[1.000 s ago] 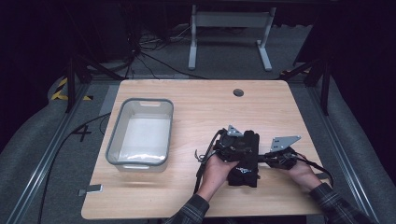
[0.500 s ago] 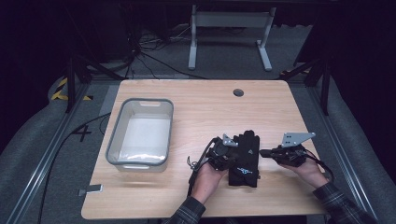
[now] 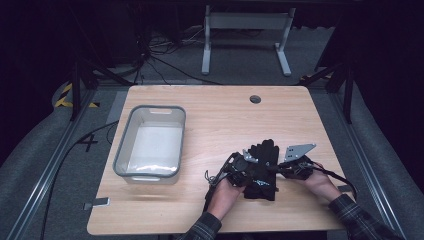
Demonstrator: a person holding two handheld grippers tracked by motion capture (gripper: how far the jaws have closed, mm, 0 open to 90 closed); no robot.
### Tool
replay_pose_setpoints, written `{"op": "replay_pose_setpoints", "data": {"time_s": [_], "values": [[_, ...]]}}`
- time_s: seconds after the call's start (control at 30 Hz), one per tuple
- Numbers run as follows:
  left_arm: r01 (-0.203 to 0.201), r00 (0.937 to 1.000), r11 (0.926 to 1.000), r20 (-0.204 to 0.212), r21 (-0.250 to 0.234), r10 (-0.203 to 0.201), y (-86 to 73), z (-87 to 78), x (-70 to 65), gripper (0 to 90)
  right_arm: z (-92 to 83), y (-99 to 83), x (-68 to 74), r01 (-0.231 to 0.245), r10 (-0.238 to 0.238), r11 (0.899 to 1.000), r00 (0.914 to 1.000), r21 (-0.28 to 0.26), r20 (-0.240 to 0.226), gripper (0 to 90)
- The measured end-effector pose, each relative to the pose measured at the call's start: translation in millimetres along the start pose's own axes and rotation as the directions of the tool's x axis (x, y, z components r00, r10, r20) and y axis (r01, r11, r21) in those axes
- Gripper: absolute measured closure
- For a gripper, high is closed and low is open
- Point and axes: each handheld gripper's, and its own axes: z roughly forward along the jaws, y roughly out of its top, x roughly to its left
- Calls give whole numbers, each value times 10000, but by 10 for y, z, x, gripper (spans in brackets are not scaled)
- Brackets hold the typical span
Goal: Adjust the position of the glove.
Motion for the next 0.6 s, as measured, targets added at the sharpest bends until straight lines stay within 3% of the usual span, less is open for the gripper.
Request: {"op": "replay_pose_setpoints", "data": {"time_s": [0.23, 0.6], "values": [[113, 9993, 9999, -355, -6, -113, 40, -3, 83, 847, 10, -8, 81, 79, -80, 10000, 9993, -26, -373, 900], [-107, 9975, 9999, -703, 130, 116, 158, 67, 188, 847, 23, 8, 243, 459, -462, 9989, 9961, -58, -748, 900]]}}
